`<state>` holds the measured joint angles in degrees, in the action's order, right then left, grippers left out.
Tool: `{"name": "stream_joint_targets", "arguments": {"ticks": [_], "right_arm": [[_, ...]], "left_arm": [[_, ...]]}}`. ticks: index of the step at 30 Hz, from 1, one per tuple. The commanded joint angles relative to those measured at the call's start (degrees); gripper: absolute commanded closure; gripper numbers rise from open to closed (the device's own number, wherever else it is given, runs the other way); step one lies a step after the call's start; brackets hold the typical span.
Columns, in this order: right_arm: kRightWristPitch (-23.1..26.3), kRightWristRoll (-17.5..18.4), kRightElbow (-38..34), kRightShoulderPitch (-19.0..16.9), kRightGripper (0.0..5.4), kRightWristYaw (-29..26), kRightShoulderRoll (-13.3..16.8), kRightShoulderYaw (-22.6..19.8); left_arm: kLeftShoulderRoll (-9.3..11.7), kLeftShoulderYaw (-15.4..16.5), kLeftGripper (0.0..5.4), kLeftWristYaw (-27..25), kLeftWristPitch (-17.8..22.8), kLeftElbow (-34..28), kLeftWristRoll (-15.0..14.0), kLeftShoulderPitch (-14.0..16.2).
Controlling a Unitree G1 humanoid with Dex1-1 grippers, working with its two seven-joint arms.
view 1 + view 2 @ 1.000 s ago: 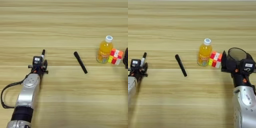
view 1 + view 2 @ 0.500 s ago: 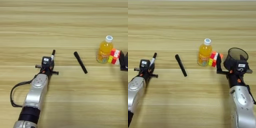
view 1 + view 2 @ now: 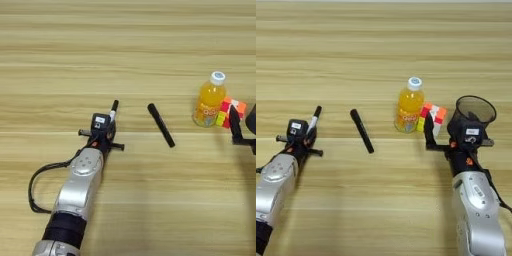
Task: Move the objects on the table
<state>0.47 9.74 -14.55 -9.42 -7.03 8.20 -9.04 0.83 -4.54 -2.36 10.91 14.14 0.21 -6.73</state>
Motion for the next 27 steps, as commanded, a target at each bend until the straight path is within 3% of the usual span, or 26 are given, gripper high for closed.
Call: {"name": "stream_joint_targets", "arguments": {"ticks": [1,27], "right_arm": [[-0.39,-0.33,0.84,0.91,0.0,-0.38,0.17,0.16],[-1.01,-0.64,2.21,1.05,0.0,-0.56,-0.15,0.41]], "left_arm": [[0.76,0.75,4.31,1.06,2.33,3.02,1.03,1.76],[1.43,3.19,2.2,-3.05,-2.88,-1.0,-1.63,2.21]]}}
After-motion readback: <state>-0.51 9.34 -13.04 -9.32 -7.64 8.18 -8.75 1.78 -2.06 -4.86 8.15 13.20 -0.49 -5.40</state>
